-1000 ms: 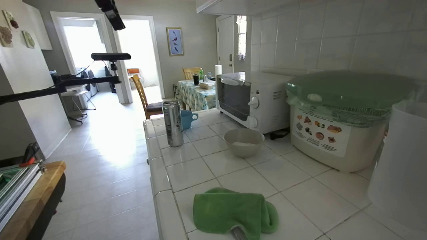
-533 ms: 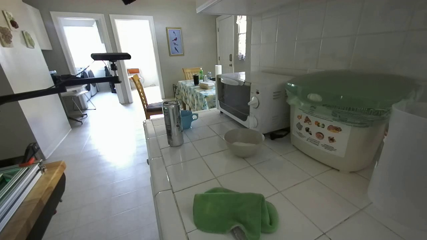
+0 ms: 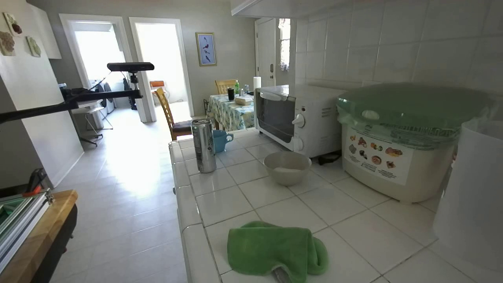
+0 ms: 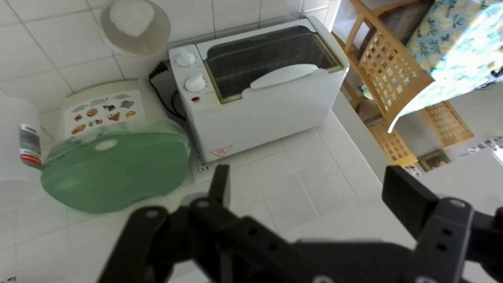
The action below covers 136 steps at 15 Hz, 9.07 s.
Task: Open the left closed cabinet door
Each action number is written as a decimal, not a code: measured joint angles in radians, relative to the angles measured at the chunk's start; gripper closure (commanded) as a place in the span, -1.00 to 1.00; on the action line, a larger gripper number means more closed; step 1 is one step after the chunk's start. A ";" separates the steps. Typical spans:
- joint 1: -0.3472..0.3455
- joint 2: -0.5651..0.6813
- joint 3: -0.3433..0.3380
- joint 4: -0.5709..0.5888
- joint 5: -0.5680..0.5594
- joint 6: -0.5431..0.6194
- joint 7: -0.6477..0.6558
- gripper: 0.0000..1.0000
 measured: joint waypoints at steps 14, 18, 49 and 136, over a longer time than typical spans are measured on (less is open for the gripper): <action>0.142 0.242 -0.173 0.390 0.194 -0.224 -0.249 -1.00; 0.113 0.248 -0.152 0.389 0.194 -0.228 -0.248 -1.00; -0.233 0.859 -0.107 1.085 0.623 -0.822 -0.843 -1.00; 0.150 -0.056 0.197 0.218 0.210 -0.204 -0.900 0.86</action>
